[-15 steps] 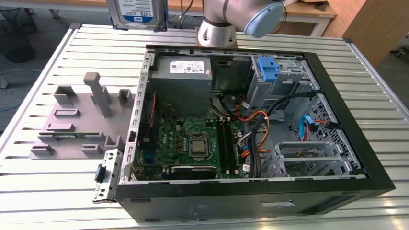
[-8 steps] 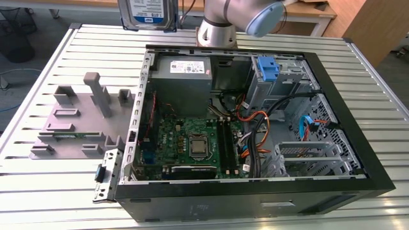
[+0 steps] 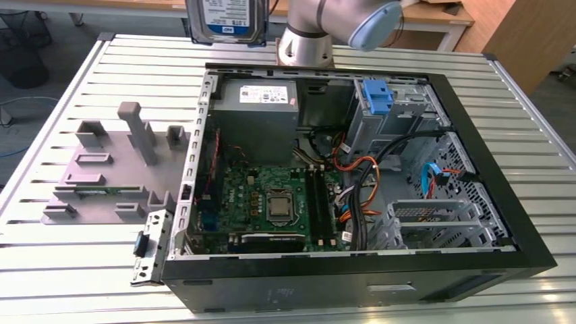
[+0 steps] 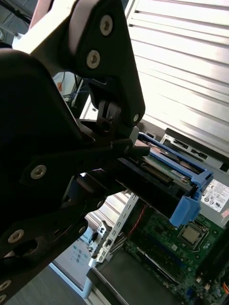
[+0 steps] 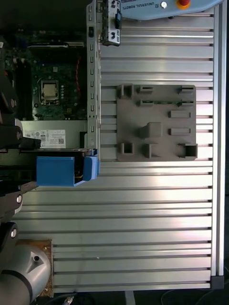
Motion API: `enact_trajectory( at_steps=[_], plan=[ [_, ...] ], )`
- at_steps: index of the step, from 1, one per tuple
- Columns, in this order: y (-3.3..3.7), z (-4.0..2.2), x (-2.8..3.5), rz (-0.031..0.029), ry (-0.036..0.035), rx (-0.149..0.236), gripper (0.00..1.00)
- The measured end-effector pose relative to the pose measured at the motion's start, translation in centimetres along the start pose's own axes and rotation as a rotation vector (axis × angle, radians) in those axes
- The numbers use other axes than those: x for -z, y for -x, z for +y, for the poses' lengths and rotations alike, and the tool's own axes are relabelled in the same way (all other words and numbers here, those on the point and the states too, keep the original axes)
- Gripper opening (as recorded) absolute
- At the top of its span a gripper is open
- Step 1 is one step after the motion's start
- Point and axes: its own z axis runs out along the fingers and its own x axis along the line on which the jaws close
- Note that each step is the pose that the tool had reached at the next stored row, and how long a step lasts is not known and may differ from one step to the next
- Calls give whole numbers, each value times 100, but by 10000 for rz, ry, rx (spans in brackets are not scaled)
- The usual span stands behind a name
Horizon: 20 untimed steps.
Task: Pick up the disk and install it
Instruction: 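Pick up the disk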
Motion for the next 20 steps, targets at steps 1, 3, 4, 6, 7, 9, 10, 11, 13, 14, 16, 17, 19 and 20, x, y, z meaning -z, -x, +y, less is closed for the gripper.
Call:
enact_trajectory(
  at_steps=[1,3,4,6,7,9,10,11,13,14,16,17,19,20],
  plan=[
    [1,-31,-1,0,1,0,35],
    [3,-90,-2,0,0,0,35],
    [3,-119,-3,0,0,-1,35],
    [5,-181,-4,0,1,0,35],
    [6,-210,-5,0,1,0,35],
    [7,-269,-6,0,0,0,35],
    [8,-298,-7,0,0,0,35],
    [9,-328,-8,0,0,0,35],
    [11,-384,-9,0,0,0,35],
    [11,-410,-10,0,0,0,35],
    [13,-465,-12,0,0,0,35],
    [14,-492,-12,0,1,0,35],
    [16,-548,-15,0,0,0,35],
    [17,-577,-16,0,0,-1,35]
  ],
)
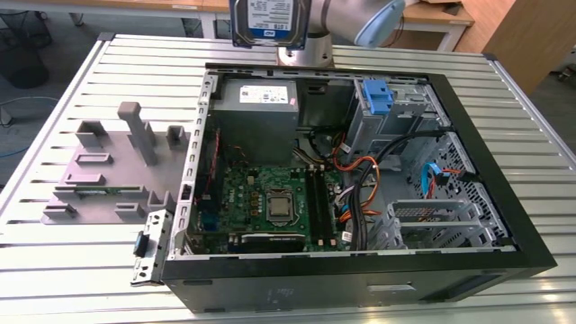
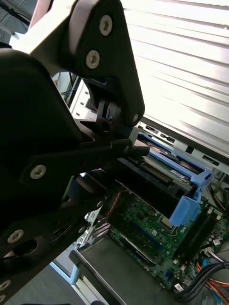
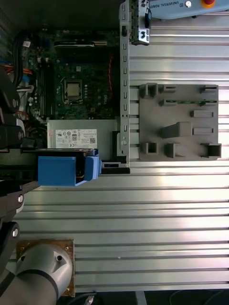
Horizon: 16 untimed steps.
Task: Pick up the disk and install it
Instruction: 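Pick up the disk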
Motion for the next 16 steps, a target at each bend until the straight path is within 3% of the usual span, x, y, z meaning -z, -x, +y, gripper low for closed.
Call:
enact_trajectory(
  at_steps=[16],
  plan=[
    [15,-467,-15,0,0,0,35]
  ],
)
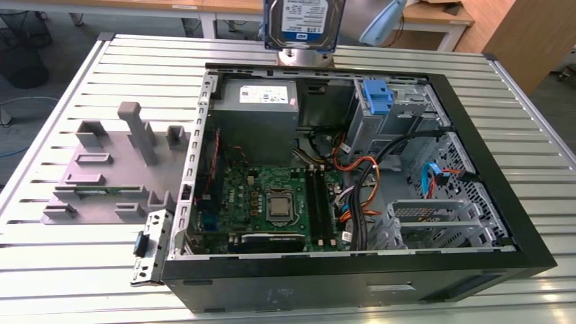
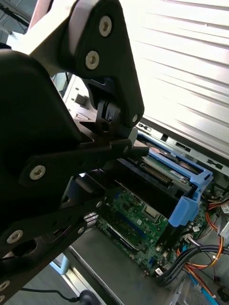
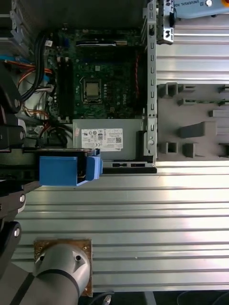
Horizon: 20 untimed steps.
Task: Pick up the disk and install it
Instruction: 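Pick up the disk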
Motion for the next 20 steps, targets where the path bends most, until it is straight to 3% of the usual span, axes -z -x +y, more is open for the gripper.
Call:
enact_trajectory(
  at_steps=[4,11,20],
  plan=[
    [1,-68,-1,0,0,1,35],
    [2,-79,-4,-2,-1,1,35],
    [-8,-139,-44,1,11,0,35]
  ],
)
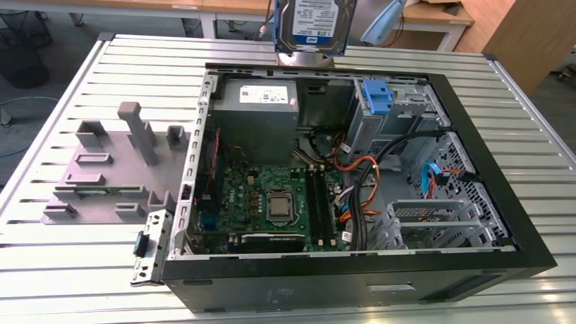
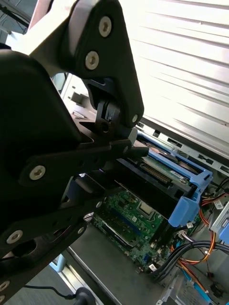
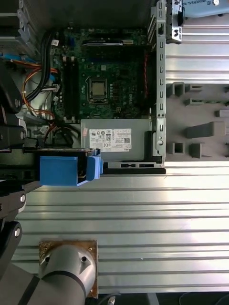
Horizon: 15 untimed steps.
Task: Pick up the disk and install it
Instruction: 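Pick up the disk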
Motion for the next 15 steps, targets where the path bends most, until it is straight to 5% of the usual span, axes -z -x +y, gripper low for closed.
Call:
enact_trajectory(
  at_steps=[15],
  plan=[
    [-202,-29,-118,2,31,-2,35]
  ],
)
